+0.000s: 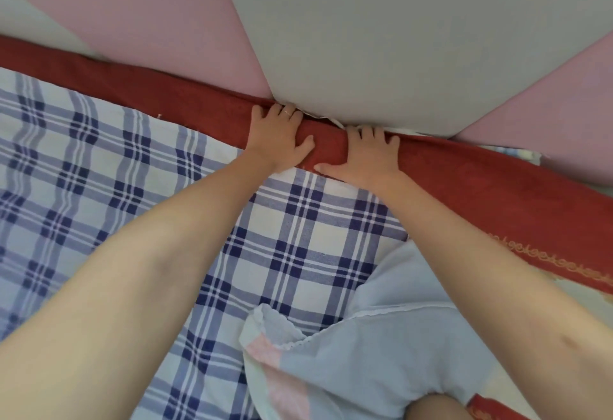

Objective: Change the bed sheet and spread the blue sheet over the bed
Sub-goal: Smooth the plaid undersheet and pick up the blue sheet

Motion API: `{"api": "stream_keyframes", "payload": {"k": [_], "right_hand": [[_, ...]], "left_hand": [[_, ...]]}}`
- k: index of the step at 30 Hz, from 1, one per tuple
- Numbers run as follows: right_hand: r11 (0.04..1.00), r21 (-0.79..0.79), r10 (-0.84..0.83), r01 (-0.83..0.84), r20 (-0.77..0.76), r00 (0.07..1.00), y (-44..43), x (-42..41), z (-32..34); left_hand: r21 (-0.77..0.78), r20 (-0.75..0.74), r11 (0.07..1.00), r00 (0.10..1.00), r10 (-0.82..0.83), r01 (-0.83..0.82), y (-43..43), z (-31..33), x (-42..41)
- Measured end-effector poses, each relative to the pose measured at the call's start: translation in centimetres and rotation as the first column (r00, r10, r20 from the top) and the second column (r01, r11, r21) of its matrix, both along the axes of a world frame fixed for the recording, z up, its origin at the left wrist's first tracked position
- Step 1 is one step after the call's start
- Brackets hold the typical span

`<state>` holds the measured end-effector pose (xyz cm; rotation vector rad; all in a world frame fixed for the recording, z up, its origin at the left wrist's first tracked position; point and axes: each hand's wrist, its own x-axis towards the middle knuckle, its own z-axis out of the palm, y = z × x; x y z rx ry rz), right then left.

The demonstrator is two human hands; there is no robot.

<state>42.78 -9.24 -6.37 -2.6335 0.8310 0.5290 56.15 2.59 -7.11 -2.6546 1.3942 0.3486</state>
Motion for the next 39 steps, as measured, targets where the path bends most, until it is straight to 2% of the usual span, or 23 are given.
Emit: {"api": "stream_keyframes", "payload": {"k": [3,8,12,18,22,23,26,29,31,34,36,38,39], "right_hand": [[0.992,0.129,0.029,-0.015,-0.109,0.994,-0.4,1.0,0.0],[0.984,0.179,0.027,-0.008,-0.104,0.994,0.0,1.1,1.1],[0.917,0.399,0.103,-0.003,-0.231,0.967,-1.2,2.2,2.6],[0.908,0.417,0.127,-0.029,-0.208,0.97,-2.5,1.4,2.5],[0.837,0.546,0.099,-0.006,-0.141,0.985,-3.7,0.8,2.6],[0.862,0.507,0.077,-0.012,-0.108,0.991,-3.7,0.3,2.3],[0.981,0.178,0.083,-0.082,0.001,0.997,-4.2,-2.6,0.6],[0.998,0.005,0.061,-0.062,0.131,0.989,-5.3,-6.9,0.3],[0.997,-0.073,-0.003,0.016,0.174,0.985,-7.2,-11.0,0.7],[0.943,-0.237,-0.178,0.234,0.237,0.955,-10.8,-17.4,1.3],[0.894,-0.226,-0.351,0.387,0.182,0.918,-13.0,-19.7,1.4],[0.857,-0.063,-0.509,0.511,0.036,0.86,-15.4,-20.9,1.1],[0.845,0.032,-0.534,0.534,-0.012,0.846,-16.8,-21.4,1.0]], "left_hand": [[0.032,-0.011,0.999,1.0,-0.01,0.01,0.0,0.0,0.1],[0.115,-0.021,0.991,0.998,-0.064,0.066,1.1,0.8,0.2],[0.161,-0.014,0.984,0.997,-0.078,0.079,-0.3,2.9,0.9],[0.252,-0.13,0.968,0.991,0.041,-0.007,0.2,1.8,1.3],[0.229,-0.093,0.973,0.995,0.036,-0.014,-1.3,1.8,1.5],[0.243,-0.08,0.969,0.995,0.057,-0.036,-1.2,1.6,1.4],[0.292,-0.065,0.945,0.982,0.176,-0.15,-1.2,0.9,0.0],[0.133,-0.132,0.94,0.934,0.332,-0.315,-2.2,1.0,-2.5],[0.006,-0.218,0.953,0.93,0.296,-0.302,-3.2,1.2,-5.5],[-0.048,-0.275,0.994,0.958,0.08,-0.096,-5.4,1.4,-10.1],[-0.041,-0.266,0.999,0.964,-0.016,0.005,-6.3,1.5,-11.2],[-0.024,-0.282,0.998,0.957,-0.069,0.064,-7.7,1.6,-12.0],[-0.017,-0.297,0.996,0.951,-0.088,0.087,-8.6,1.6,-12.7]]}}
